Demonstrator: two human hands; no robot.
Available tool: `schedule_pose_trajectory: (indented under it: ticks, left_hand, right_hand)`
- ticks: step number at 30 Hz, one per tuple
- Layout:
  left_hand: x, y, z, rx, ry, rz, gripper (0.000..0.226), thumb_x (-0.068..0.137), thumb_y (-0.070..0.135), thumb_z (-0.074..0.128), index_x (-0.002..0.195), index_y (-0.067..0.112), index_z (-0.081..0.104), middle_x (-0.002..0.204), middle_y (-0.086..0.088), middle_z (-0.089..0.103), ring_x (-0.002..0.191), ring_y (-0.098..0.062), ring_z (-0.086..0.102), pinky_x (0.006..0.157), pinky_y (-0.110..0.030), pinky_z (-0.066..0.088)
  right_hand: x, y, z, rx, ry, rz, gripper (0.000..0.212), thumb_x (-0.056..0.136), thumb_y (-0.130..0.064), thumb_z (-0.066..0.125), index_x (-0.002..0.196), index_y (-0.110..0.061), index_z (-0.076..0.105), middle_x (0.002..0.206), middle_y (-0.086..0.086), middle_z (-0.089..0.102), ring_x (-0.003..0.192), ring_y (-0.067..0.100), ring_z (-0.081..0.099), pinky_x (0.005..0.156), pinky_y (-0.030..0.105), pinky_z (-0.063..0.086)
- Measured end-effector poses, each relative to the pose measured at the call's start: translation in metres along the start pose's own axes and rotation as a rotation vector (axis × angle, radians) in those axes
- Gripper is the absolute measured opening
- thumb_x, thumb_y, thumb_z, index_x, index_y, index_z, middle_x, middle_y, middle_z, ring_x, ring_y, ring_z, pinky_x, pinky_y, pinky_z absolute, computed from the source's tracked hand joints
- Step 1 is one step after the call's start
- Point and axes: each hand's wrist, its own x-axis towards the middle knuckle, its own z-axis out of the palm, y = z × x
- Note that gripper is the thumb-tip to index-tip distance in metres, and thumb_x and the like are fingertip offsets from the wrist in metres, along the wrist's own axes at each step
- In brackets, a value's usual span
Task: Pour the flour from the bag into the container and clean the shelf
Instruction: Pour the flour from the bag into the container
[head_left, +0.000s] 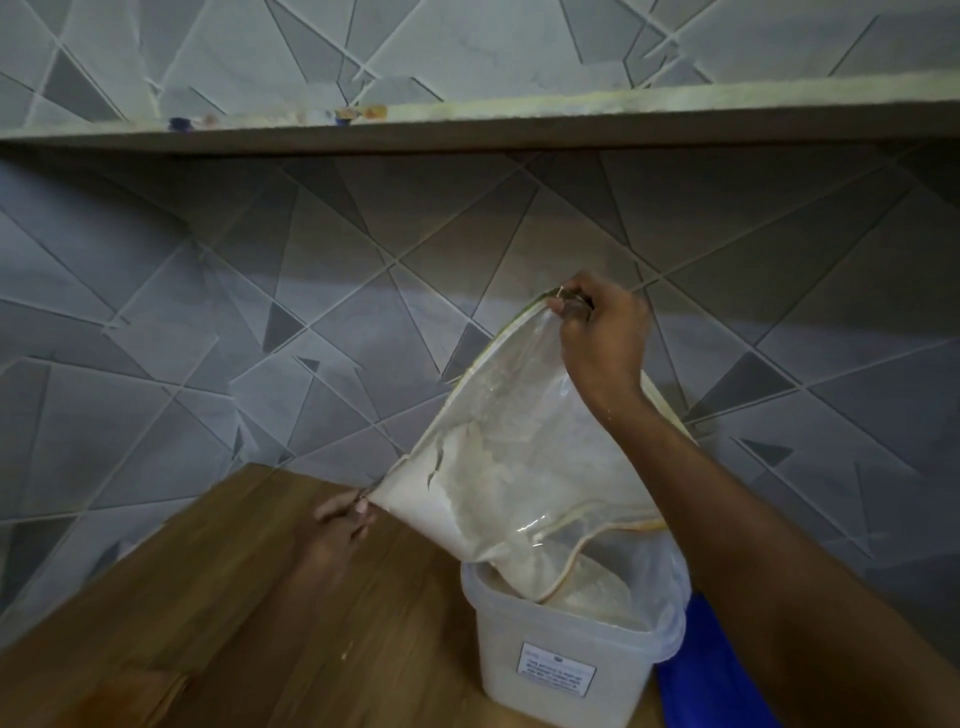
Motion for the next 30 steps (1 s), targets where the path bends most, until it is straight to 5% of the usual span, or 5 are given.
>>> schedule_pose_trajectory:
  ticks: [3,8,16,22,30]
  left_hand:
    - [0.003,-0.004,0.007,-0.105,0.012,-0.037,0.032,0.101,0.02,0.056,0.117,-0.007,0.065,0.112,-0.018,0.07,0.088,-0.018,0.067,0.057,-0.017,0.057]
    - [0.005,0.006,0.015,-0.232,0.043,-0.038,0.034,0.103,0.02,0.053,0.12,-0.01,0.057,0.128,-0.031,0.06,0.109,-0.033,0.063,0.098,-0.046,0.051]
    - [0.025,0.042,0.019,-0.353,-0.003,0.016,0.02,0.103,0.0,0.043,0.089,0.009,0.055,0.103,-0.022,0.06,0.079,-0.029,0.066,0.051,-0.03,0.06]
    - [0.038,0.051,0.028,-0.452,0.015,-0.015,0.017,0.103,0.004,0.042,0.093,0.006,0.056,0.101,-0.019,0.061,0.07,-0.027,0.073,0.049,-0.035,0.061]
    - [0.033,0.067,0.038,-0.388,0.044,0.082,0.017,0.1,-0.001,0.051,0.084,0.004,0.057,0.112,-0.031,0.06,0.1,-0.044,0.062,0.089,-0.058,0.053]
  right_hand:
    - [-0.001,0.002,-0.006,-0.006,0.01,0.007,0.008,0.091,-0.015,0.068,0.085,-0.015,0.073,0.078,0.002,0.072,0.073,0.019,0.068,0.069,0.045,0.059]
    - [0.002,0.008,-0.013,-0.026,0.018,0.05,0.007,0.092,-0.014,0.069,0.086,-0.014,0.073,0.079,0.002,0.072,0.073,0.018,0.067,0.071,0.043,0.059]
    - [0.013,0.017,-0.023,0.051,0.048,0.09,0.009,0.089,-0.012,0.071,0.08,-0.012,0.072,0.071,-0.001,0.068,0.068,0.015,0.064,0.068,0.04,0.055]
    - [0.022,0.018,-0.026,0.035,0.004,0.07,0.01,0.091,-0.01,0.07,0.082,-0.007,0.072,0.072,0.003,0.069,0.068,0.014,0.064,0.066,0.038,0.055]
    - [0.032,0.02,-0.035,0.036,-0.02,0.034,0.008,0.09,-0.009,0.072,0.083,-0.009,0.073,0.068,-0.012,0.062,0.066,-0.011,0.058,0.06,0.006,0.043]
